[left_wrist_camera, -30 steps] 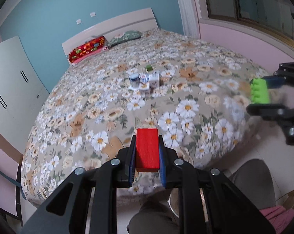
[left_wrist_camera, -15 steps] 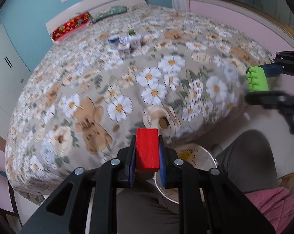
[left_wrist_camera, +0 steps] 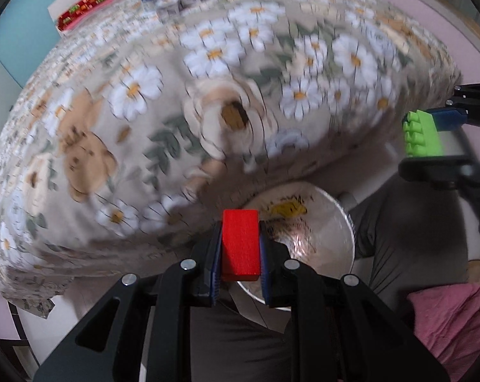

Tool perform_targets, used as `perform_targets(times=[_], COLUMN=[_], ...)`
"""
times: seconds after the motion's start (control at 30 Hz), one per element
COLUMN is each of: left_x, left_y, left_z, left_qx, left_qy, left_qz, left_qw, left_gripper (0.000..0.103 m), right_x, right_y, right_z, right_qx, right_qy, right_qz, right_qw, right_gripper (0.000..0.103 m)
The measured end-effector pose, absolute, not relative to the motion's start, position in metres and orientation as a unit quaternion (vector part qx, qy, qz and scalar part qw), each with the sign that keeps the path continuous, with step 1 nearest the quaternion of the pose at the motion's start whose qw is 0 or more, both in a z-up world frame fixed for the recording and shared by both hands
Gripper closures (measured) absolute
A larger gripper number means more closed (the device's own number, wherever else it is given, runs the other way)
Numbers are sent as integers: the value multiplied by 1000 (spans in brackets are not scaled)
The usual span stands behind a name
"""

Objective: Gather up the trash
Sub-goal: 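Carry red block and green Lego brick over the trash bin, then open left tool over the bin while right tool opens, dropping both blocks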

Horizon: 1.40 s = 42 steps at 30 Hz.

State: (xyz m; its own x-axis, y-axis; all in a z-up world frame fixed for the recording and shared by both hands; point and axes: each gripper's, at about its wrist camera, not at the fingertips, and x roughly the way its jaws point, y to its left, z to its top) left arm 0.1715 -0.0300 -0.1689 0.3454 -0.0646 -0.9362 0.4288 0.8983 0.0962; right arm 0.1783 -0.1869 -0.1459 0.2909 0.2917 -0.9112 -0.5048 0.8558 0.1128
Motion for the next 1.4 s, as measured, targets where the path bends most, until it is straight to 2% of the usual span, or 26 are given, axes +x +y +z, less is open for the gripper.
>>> perform_targets(times=[0.67,1.4], left_x=[189,203], left_y=[-46,-42], left_z=[-286,-378], left_qx=[179,147], left_qy=[647,729], left_qz=[-158,-147], left_qw=[724,652], left_gripper=[81,81], right_x=[183,196], right_y=[-159,-137], right_z=[-301,-380], right_qx=[-96,-138], right_qy=[667,745], right_qz=[232,196], right_qw=[701,622], right_gripper=[57,57])
